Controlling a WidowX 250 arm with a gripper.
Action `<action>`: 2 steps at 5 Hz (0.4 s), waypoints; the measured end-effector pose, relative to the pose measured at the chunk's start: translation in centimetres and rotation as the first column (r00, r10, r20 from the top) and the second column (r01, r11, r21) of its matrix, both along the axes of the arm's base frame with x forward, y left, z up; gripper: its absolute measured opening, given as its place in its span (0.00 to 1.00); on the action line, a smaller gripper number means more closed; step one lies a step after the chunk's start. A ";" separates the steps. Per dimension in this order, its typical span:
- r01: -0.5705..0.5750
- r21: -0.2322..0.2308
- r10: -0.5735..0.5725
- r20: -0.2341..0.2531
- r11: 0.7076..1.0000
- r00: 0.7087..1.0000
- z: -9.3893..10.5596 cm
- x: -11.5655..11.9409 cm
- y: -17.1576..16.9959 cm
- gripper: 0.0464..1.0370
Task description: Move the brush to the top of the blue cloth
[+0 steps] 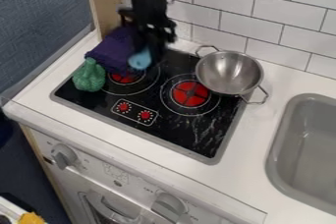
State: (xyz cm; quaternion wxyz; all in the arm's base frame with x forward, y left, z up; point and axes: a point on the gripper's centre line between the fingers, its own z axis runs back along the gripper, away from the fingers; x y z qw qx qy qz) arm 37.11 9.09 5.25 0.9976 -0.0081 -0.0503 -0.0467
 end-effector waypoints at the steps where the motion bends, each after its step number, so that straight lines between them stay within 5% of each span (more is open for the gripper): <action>1: 0.019 0.013 -0.019 0.016 1.000 1.000 1.4 0.5 1.5 0.30; 2: 0.038 0.042 -0.039 0.020 0.998 0.999 1.8 0.7 2.3 0.30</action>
